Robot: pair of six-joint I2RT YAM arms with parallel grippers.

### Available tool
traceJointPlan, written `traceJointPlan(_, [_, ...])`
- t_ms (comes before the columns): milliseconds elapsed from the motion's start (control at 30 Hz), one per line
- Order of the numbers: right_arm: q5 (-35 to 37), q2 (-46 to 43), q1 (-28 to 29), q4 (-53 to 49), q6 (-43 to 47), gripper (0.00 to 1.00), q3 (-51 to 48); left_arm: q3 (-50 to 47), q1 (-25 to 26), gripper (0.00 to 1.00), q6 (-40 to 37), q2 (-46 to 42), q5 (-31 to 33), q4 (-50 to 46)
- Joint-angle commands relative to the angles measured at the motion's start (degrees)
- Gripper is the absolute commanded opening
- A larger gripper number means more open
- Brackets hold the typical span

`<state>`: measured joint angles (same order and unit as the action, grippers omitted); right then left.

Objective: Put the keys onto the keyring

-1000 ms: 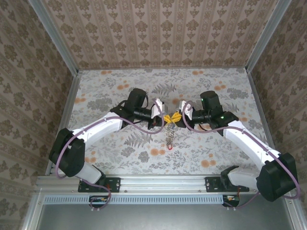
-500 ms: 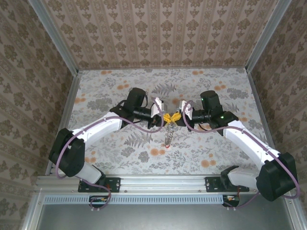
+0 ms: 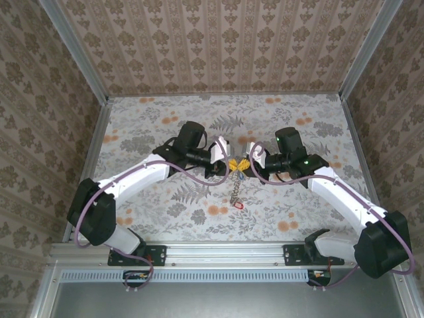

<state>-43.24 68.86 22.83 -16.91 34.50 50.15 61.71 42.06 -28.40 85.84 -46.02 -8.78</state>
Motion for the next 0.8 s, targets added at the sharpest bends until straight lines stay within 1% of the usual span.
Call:
traceJointPlan(0, [-0.7, -1.5, 0.8, 0.9, 0.7, 0.00, 1.2, 2.4, 0.7, 0.18, -2.3, 1.0, 2.0, -1.9])
traceJointPlan(267, [-1.5, -2.2, 0.8, 3.5, 0.4, 0.00, 0.1, 3.5, 1.1, 0.20, -3.0, 1.8, 2.0, -3.4])
traceJointPlan(567, [-2.3, -2.8, 0.7, 4.6, -0.2, 0.00, -0.3, 3.5, 1.3, 0.20, -3.0, 1.8, 1.9, -3.7])
traceJointPlan(633, [-2.4, -2.8, 0.8, 4.4, -0.2, 0.00, -0.4, 3.6, 1.3, 0.17, -3.0, 1.7, 1.8, -3.7])
traceJointPlan(700, [-2.4, -2.8, 0.8, 4.0, -0.1, 0.00, -0.4, 3.6, 1.3, 0.08, -2.9, 1.6, 1.6, -3.5])
traceJointPlan(767, [-1.8, -2.8, 0.8, 3.2, 0.6, 0.03, -0.5, 3.5, 1.3, 0.00, -2.8, 1.3, 1.5, -3.1])
